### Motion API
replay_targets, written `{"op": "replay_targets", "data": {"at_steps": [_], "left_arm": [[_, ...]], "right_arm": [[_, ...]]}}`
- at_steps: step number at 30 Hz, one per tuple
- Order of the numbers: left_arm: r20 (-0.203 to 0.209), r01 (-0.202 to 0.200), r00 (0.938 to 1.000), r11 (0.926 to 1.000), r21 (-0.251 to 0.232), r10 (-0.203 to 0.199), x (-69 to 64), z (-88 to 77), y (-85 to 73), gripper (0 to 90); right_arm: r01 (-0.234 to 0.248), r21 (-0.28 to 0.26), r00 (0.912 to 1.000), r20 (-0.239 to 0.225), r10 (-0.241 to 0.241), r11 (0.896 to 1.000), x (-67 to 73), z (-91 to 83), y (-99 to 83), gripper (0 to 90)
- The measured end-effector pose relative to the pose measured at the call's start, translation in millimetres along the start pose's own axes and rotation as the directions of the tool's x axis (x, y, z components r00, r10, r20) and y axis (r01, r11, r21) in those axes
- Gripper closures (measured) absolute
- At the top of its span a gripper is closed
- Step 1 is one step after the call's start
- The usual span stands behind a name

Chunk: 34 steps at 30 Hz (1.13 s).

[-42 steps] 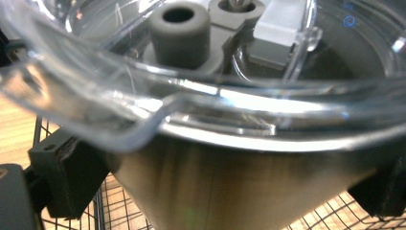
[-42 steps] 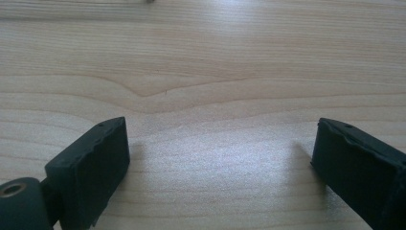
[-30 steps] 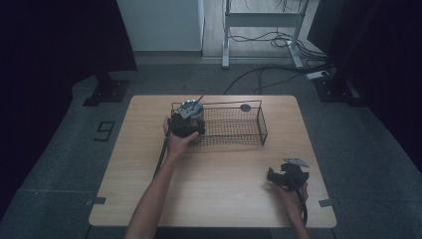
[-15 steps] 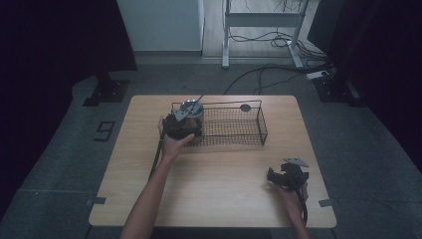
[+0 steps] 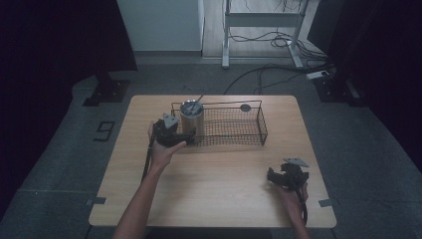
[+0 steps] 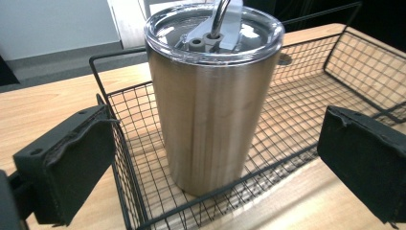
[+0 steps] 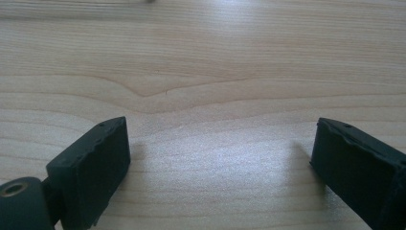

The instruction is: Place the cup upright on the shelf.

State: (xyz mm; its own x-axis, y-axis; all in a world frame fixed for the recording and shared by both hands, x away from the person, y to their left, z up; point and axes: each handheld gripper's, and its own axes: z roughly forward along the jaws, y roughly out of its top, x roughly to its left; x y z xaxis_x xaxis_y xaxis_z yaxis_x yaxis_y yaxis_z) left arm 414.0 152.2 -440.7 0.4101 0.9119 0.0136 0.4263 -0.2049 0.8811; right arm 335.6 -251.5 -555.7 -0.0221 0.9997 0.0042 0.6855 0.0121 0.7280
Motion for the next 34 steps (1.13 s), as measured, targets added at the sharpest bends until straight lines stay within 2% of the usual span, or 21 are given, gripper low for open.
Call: {"op": "replay_targets", "data": {"at_steps": [8,14,17,18,19,20,22,24,25,26,28,34], "left_arm": [[0.042,-0.029,0.9987,0.9994,-0.020,0.030,-8.2,-30.8,-17.6,0.0],[0.073,-0.025,0.9970,0.9994,-0.022,0.027,-12.3,-46.6,-31.7,0.0],[0.093,-0.027,0.9953,0.9996,-0.008,0.028,-15.5,-58.8,-47.1,0.0],[0.093,-0.027,0.9953,0.9996,-0.008,0.028,-15.5,-58.8,-47.1,0.0],[0.100,-0.025,0.9947,0.9997,-0.003,0.025,-16.8,-65.3,-57.1,0.0],[0.100,-0.025,0.9947,0.9997,-0.003,0.025,-16.8,-65.3,-57.1,0.0],[0.109,-0.023,0.9938,0.9996,0.015,0.021,-18.2,-73.9,-72.2,0.0],[0.112,-0.022,0.9936,0.9995,0.025,0.019,-18.6,-76.6,-77.0,0.0],[0.117,-0.018,0.9930,0.9992,0.035,0.014,-19.2,-81.6,-86.1,0.0],[0.117,-0.018,0.9930,0.9992,0.035,0.014,-19.2,-81.6,-86.1,0.0],[0.118,-0.016,0.9930,0.9985,0.052,0.009,-19.9,-86.8,-97.3,0.0],[0.112,-0.015,0.9936,0.9971,0.075,0.006,-18.4,-88.7,-105.9,0.0]], "right_arm": [[0.000,0.000,1.0000,0.000,0.000,1.000,-0.1,0.0,0.0,6.0],[-0.001,0.000,1.0000,0.000,0.001,1.000,-0.1,-0.1,0.0,6.2],[-0.002,0.000,1.0000,0.001,0.002,1.000,-0.1,-0.1,0.0,6.3],[-0.002,0.000,1.0000,0.001,0.002,1.000,-0.1,-0.1,0.0,6.3],[-0.002,0.000,1.0000,0.001,0.002,1.000,-0.1,-0.1,0.0,6.4],[-0.002,-0.001,1.0000,0.001,0.002,1.000,-0.1,-0.2,-0.1,6.4],[-0.002,-0.001,1.0000,0.001,0.002,1.000,-0.1,-0.2,0.0,6.4],[-0.002,-0.001,1.0000,0.002,0.002,1.000,-0.1,-0.2,0.0,6.5],[-0.003,-0.001,1.0000,0.002,0.003,1.000,-0.1,-0.2,-0.1,6.6],[-0.003,-0.001,1.0000,0.002,0.003,1.000,-0.1,-0.2,-0.1,6.6],[-0.001,-0.003,1.0000,0.002,0.001,1.000,-0.3,-0.1,0.0,6.7],[-0.003,-0.002,1.0000,0.003,0.003,1.000,-0.3,-0.2,0.0,6.8]]}}
